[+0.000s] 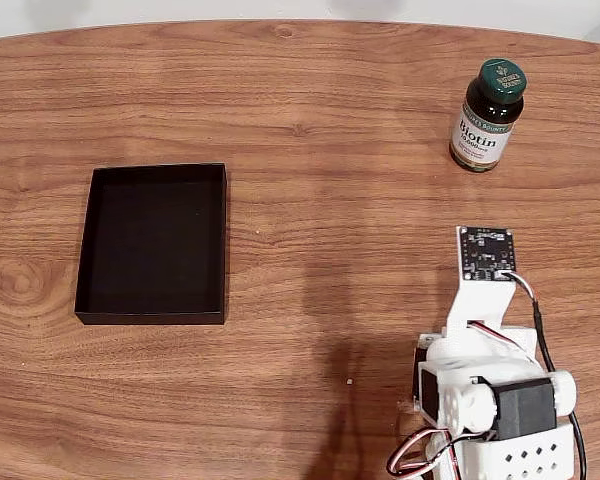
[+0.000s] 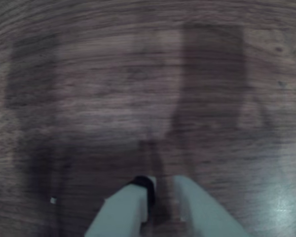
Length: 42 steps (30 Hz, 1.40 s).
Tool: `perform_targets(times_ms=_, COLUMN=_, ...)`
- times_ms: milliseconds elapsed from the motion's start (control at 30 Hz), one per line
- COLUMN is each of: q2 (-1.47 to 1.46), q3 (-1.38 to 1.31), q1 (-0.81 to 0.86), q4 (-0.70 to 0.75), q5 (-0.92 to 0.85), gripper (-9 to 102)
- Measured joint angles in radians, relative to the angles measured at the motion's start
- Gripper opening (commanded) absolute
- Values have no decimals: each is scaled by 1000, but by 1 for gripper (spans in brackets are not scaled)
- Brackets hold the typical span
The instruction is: Pick up the pill bottle and place it in the black box.
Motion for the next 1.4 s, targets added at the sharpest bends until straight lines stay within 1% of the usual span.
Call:
perform_targets(times_ms=200, q2=-12, q3=0, q1=2, q4=-23, q5=83, gripper=8)
perform_targets(times_ms=433, q2=-69, q3=0, q1=2, q4=-127, q5=144, gripper=11)
perform_targets(times_ms=667, q2=-169, q3=2, q1=2, q4=-272, q5=175, gripper=16)
perform_targets(times_ms=867, q2=-267, q3=2, q1=3, q4=-414, q5=166, gripper=20)
perform_targets(times_ms=1033, q2=-354, q3=2, q1=31, q4=-580, q5=86, gripper=26)
perform_targets(times_ms=1200, q2=-390, q3=2, q1=69, q4=-680, q5=32, gripper=30)
perform_targets(times_ms=1400, q2=-443, q3=2, q1=104, q4=-792, q5=31, gripper=34)
